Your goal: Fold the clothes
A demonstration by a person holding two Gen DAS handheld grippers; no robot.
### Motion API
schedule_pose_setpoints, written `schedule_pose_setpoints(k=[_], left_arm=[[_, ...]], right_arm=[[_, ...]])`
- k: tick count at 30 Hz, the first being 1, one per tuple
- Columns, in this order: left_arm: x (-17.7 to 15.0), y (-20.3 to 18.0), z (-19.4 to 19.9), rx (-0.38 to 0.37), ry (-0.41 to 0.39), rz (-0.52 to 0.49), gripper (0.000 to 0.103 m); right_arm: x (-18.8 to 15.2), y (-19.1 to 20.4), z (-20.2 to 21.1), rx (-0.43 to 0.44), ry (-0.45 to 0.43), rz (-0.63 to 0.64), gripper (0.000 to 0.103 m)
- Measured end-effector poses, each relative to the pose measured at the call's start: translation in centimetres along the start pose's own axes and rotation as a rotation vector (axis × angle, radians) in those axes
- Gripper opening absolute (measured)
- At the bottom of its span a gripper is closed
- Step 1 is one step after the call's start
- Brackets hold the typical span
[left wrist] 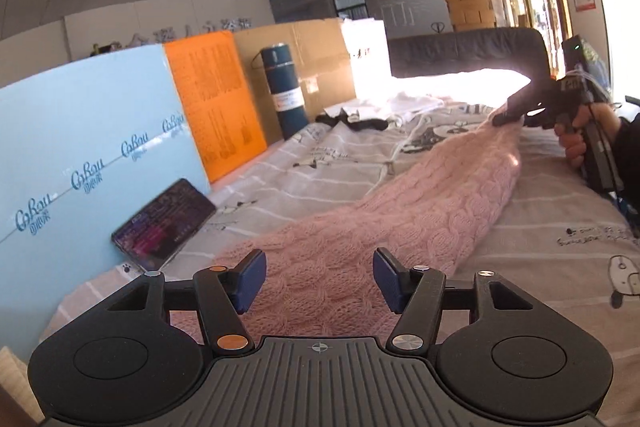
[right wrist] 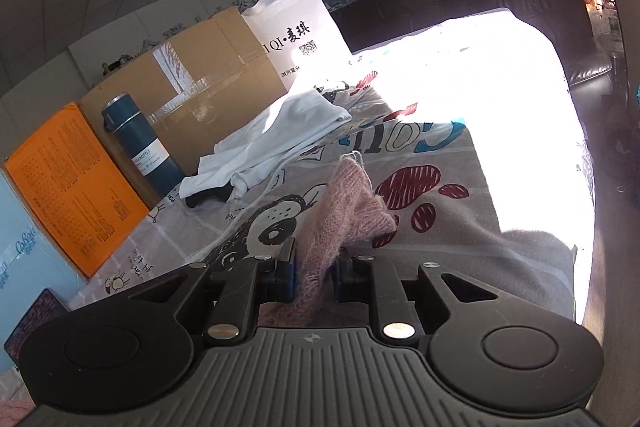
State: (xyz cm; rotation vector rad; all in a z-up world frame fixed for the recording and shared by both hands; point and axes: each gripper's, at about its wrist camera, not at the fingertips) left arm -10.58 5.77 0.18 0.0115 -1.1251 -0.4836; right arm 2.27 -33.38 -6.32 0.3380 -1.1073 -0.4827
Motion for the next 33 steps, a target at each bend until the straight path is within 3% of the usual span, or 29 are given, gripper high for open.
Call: schedule_pose_setpoints(k=[3, 5, 8, 10, 13, 19, 22, 27, 33], left_arm=[[-0.9, 1.2, -3.3, 0.05, 0.13, 0.103, 0.06], [-1.6, 1.2, -4.1, 0.067, 0.135, 0.115, 0.064], [-1.8, 0.4, -2.7, 0.097, 0.095, 0.095, 0.067], [-1.6, 0.6, -1.6, 0.103, 0.07, 0.13, 0.083], [-1.8, 1.6, 0.7, 0.123, 0.015, 0.231, 0.096], [-3.3, 3.9, 4.7, 0.218, -0.064, 0.418, 0.099], [-4.1, 4.7, 5.8, 0.222, -0.126, 0.468, 0.101], [-4.6, 5.0, 5.4, 0.21, -0.139, 0.508, 0.102], [-5.0, 4.4, 5.4, 0.176, -0.154, 0.487, 0.102]], right_arm=[[0.0, -0.2, -0.1, 0.006, 0.005, -0.014, 0.018], [0.0, -0.2, -0.2, 0.008, 0.01, -0.015, 0.018], [0.1, 0.2, 0.1, 0.012, -0.003, 0.005, 0.018], [0.3, 0.8, 0.6, 0.02, -0.034, 0.031, 0.018], [0.4, 2.4, 2.3, 0.066, -0.112, 0.069, 0.018], [-0.3, 7.4, 6.1, 0.174, -0.251, 0.23, 0.018], [-1.8, 10.4, 7.2, 0.212, -0.275, 0.379, 0.018], [-5.9, 15.2, 7.1, 0.248, -0.201, 0.642, 0.017], [-9.8, 18.1, 7.0, 0.334, -0.08, 0.789, 0.017]])
Point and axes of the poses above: each gripper's, at about its wrist camera, not at the fingertips, and z roughly against the way its jaws point, y to its left, x to its top
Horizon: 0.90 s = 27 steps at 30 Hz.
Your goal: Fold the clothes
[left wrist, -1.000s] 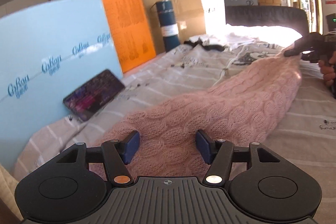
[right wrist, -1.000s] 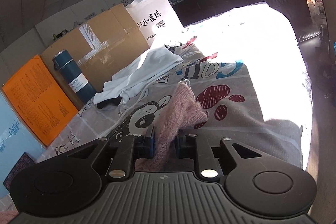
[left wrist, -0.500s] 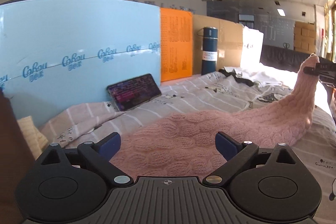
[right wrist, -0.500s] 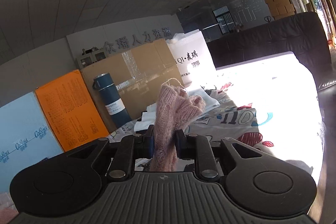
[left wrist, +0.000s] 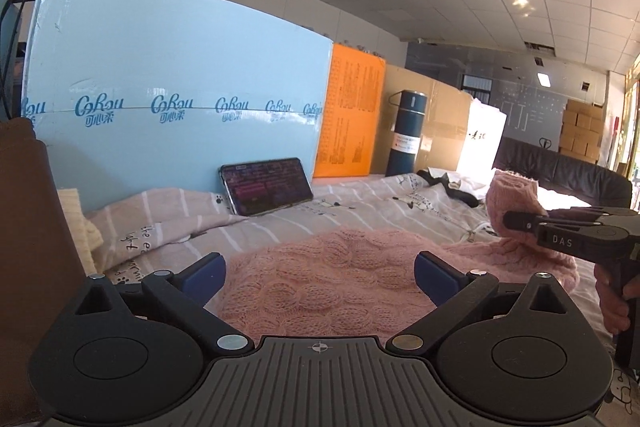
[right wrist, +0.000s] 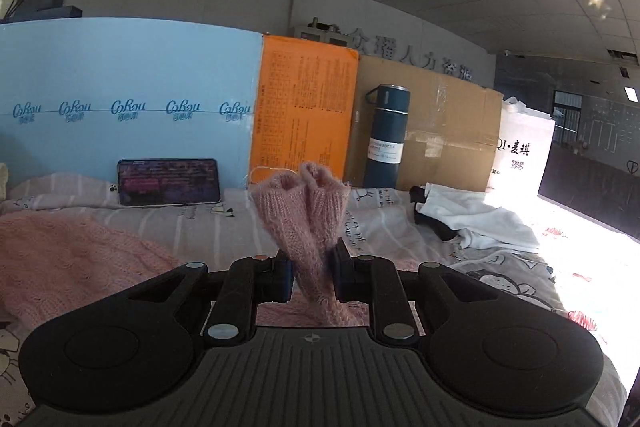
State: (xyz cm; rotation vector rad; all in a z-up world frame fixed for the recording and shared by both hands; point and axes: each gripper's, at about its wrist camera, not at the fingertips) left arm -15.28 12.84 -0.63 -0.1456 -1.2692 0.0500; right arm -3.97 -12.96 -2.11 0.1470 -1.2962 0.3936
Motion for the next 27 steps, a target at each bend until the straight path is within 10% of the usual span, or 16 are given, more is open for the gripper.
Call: schedule_pose_setpoints(k=[8, 20, 27], left_arm=[[-0.4, -0.1, -0.4, -0.004, 0.02, 0.001, 0.102], [-0.5, 0.3, -0.5, -0.004, 0.032, 0.022, 0.102], [-0.3, 1.4, -0.8, 0.024, 0.064, 0.087, 0.102]], right_arm=[[-0.3, 2.9, 1.7, 0.212, 0.029, 0.009, 0.079], [-0.5, 2.6, -1.0, 0.474, 0.242, -0.297, 0.086], [0.2, 0.0, 1.8, 0.478, 0.066, -0.369, 0.09]])
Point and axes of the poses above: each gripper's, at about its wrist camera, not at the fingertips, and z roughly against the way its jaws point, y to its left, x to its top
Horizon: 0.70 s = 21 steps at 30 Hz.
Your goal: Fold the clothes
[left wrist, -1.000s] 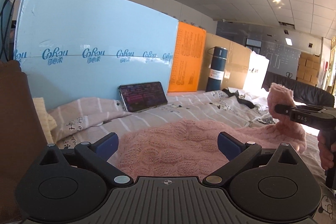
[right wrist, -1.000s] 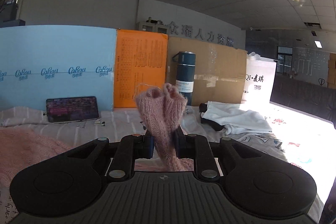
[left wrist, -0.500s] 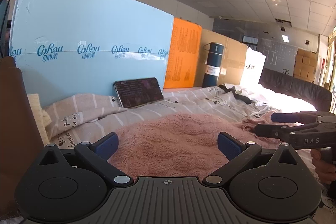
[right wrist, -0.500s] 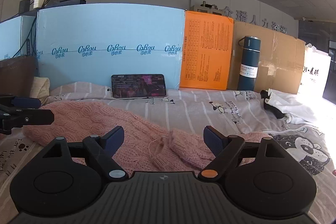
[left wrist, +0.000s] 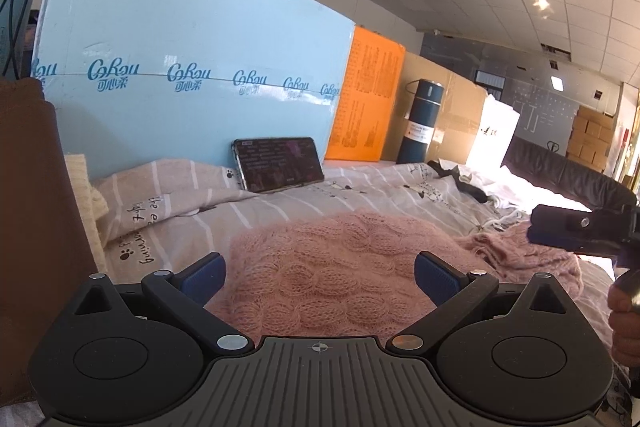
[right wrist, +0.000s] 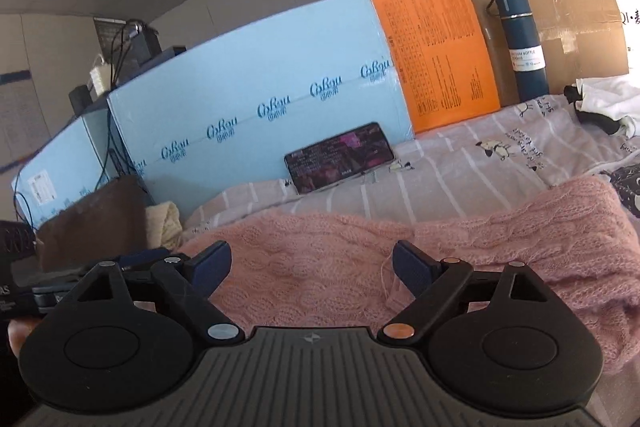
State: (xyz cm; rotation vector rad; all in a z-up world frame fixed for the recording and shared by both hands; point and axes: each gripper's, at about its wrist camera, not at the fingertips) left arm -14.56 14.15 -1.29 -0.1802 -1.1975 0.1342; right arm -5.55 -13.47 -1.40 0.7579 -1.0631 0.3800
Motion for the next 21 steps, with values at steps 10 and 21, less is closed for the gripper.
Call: schedule_pose_setpoints(k=[10, 21], left_arm=[[-0.2, 0.3, -0.4, 0.05, 0.031, 0.003, 0.102], [-0.2, 0.4, -0.6, 0.052, 0.039, 0.004, 0.102]], right_arm=[[0.3, -7.6, 5.4, -0.533, -0.137, -0.265, 0.097], [-1.1, -8.8, 1.5, -0.485, -0.011, -0.364, 0.077]])
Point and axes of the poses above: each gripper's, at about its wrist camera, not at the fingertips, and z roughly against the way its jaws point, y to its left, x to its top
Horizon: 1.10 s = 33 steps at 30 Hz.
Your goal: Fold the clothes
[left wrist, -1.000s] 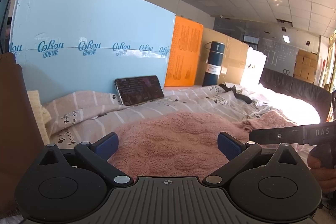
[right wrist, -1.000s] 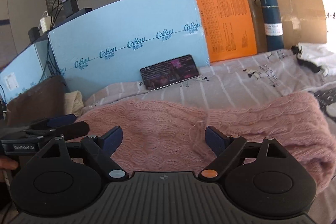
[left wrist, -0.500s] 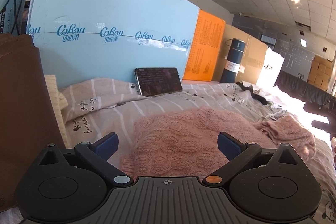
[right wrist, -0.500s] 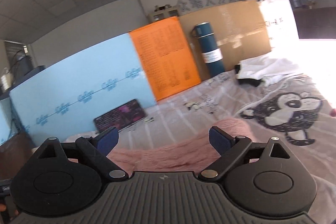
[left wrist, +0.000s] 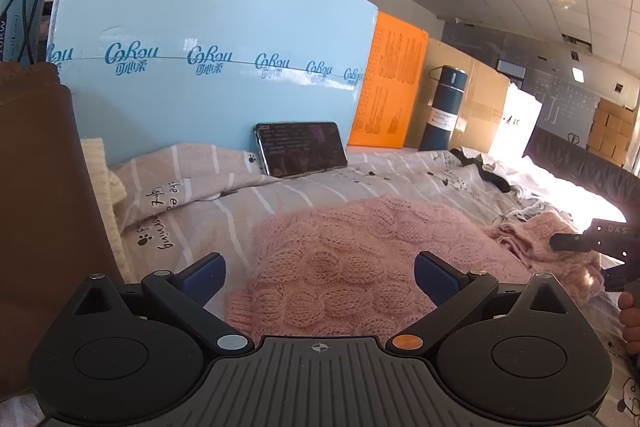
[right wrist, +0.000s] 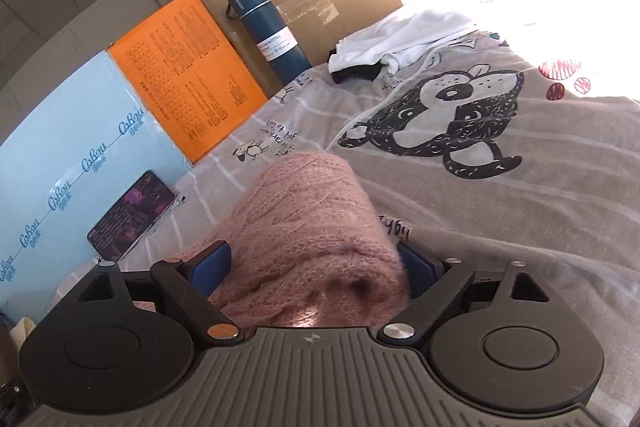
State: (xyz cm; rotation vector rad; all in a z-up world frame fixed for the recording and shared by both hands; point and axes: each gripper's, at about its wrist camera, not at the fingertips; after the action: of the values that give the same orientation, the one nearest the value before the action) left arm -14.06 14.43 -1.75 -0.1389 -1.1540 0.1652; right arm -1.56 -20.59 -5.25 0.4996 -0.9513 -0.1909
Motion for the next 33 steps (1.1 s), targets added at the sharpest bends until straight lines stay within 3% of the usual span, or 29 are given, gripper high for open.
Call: schedule_pose_setpoints(k=[2, 5, 8, 16, 23, 30, 33], left_arm=[[0.0, 0.1, 0.0, -0.001, 0.0, 0.003, 0.102], [0.0, 0.1, 0.0, -0.006, 0.002, 0.003, 0.102], [0.1, 0.1, 0.0, -0.008, 0.002, 0.005, 0.102], [0.2, -0.6, 0.6, 0.009, -0.02, -0.042, 0.102], [0.6, -0.8, 0.2, 0.107, 0.012, -0.091, 0.102], [0.1, -0.7, -0.8, 0.105, 0.067, -0.101, 0.102], [0.2, -0.5, -0.6, 0.087, 0.056, -0.086, 0.102]], right_arm=[[-0.4, 0.9, -0.1, 0.012, -0.013, 0.036, 0.051], [-0.7, 1.8, 0.8, 0.048, -0.087, 0.09, 0.034], [-0.5, 2.2, 1.9, 0.069, -0.158, 0.131, 0.028], [0.9, 1.8, 3.7, -0.023, -0.316, 0.224, 0.024], [1.2, 2.1, 3.1, -0.139, -0.369, 0.334, 0.024], [-0.5, 7.0, 4.0, 0.036, -0.46, 0.502, 0.026], [-2.6, 10.2, 4.1, 0.073, -0.518, 0.68, 0.026]])
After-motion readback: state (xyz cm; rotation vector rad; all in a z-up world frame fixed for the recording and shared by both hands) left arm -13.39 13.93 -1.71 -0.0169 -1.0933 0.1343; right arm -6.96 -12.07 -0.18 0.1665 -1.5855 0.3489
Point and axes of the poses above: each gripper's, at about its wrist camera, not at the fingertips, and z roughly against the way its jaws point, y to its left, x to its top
